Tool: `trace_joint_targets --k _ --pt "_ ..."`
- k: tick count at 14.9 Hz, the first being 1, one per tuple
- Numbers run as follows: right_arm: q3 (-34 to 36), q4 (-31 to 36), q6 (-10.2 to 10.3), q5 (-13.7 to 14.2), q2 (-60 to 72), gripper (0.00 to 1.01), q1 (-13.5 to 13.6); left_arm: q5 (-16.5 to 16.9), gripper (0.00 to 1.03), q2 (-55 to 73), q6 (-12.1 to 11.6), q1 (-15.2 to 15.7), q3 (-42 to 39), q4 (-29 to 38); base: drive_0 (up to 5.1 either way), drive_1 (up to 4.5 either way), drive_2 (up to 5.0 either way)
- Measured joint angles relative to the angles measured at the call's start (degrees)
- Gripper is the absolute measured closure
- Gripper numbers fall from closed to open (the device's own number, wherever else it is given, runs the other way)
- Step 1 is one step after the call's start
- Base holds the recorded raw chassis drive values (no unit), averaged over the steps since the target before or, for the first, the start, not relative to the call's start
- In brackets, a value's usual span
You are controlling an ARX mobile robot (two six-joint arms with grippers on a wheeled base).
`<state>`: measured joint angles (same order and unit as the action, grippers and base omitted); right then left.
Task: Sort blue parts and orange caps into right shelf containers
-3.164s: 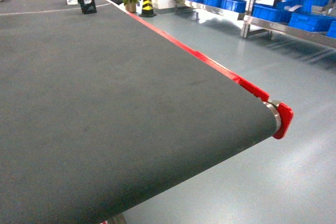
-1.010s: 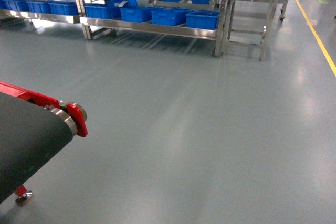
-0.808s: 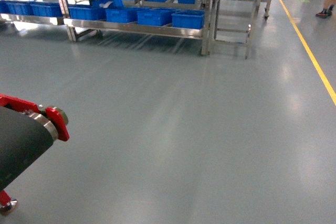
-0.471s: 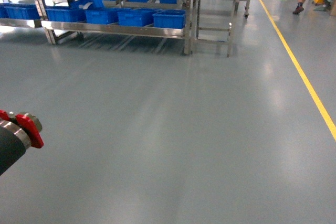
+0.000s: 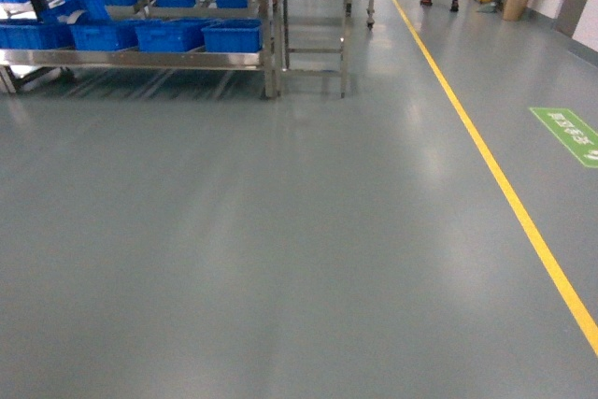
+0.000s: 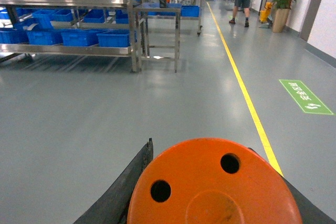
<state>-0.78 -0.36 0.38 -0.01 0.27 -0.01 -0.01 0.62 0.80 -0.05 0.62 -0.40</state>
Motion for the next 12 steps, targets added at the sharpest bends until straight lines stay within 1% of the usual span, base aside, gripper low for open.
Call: trace_joint_targets --k 3,6,7,8,12 --pt "0.00 0.00 0.00 0.00 0.00 0.57 0.00 0.00 0.60 0.00 0.00 0.00 0.00 0.00 -1.6 -1.56 -1.6" --pt "0.00 0.00 0.00 0.00 0.00 0.57 0.00 0.02 0.60 0.00 0.00 0.00 0.00 -0.02 -0.2 -0.17 -0.2" --pt "0.00 0.00 0.00 0.00 0.00 0.57 0.00 0.00 0.60 0.00 0.00 0.00 0.00 -0.02 0.0 1.84 -1.9" --pt "0.00 0.02 0.00 0.00 0.00 0.57 0.00 0.00 0.60 0.00 0.00 0.00 0.00 0.00 -0.1 4.13 -4.3" --pt "0.00 0.02 0.00 0.02 0.00 0.57 0.00 0.02 0.60 0.00 0.00 0.00 0.00 0.02 0.7 4.88 -3.5"
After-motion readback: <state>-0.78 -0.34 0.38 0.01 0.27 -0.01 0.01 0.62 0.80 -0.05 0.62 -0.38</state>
